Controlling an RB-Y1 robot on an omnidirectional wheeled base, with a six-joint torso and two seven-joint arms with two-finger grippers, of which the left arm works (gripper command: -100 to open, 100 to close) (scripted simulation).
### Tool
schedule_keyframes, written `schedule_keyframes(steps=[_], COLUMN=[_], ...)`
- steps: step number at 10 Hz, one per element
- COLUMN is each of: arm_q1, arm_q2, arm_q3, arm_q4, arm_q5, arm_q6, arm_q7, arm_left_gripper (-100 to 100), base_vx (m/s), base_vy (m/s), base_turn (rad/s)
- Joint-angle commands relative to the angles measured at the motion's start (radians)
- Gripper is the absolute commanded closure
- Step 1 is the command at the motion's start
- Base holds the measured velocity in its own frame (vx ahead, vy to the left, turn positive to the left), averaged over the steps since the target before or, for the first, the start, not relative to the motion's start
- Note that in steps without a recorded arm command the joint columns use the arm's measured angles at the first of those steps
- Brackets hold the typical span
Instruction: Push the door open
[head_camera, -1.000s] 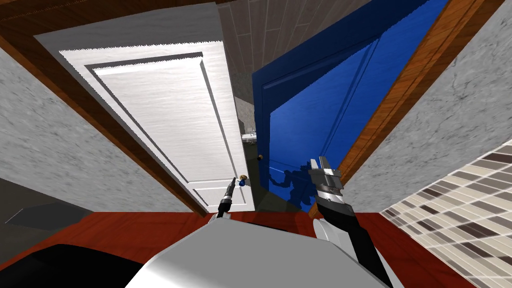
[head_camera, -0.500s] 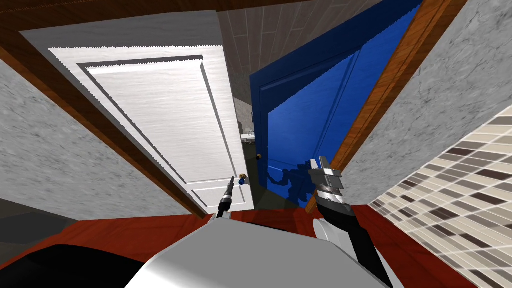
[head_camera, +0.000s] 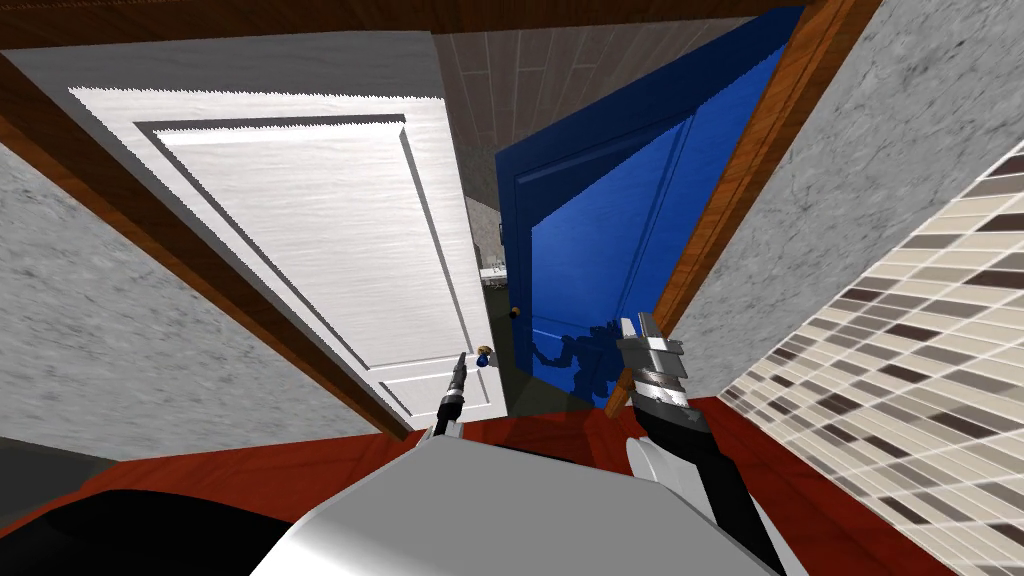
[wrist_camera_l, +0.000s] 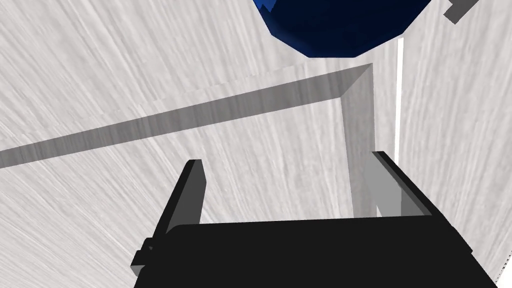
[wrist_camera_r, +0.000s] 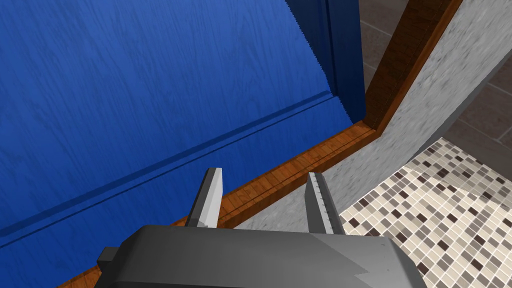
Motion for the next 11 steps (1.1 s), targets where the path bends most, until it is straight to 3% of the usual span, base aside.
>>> schedule_keyframes(steps=[1,2,4,7,9,10,11], arm_q1=[-0.005,-0.005,-0.017,-0.023,-0.036,-0.036,-0.042], arm_q2=[0.0,0.0,-0.001,-0.001,-0.004,-0.004,-0.005], arm_q3=[-0.001,-0.001,-0.002,-0.003,-0.004,-0.004,-0.005], arm_q4=[0.004,0.004,0.017,0.024,0.038,0.038,0.045], arm_q5=[0.023,0.023,0.063,0.084,0.125,0.125,0.146], arm_q6=[0.002,0.002,0.0,-0.002,-0.004,-0.004,-0.005], arm_q7=[0.05,0.056,0.122,0.18,0.246,0.263,0.298], arm_left_gripper=[-100,-100,-100,-100,-100,-100,-100], base_vx=[-0.053,-0.04,-0.063,-0.044,-0.056,-0.062,-0.056], base_vy=[0.004,0.008,0.016,0.004,0.012,0.016,0.005], base_turn=[-0.088,-0.04,-0.119,-0.05,-0.11,-0.053,-0.082])
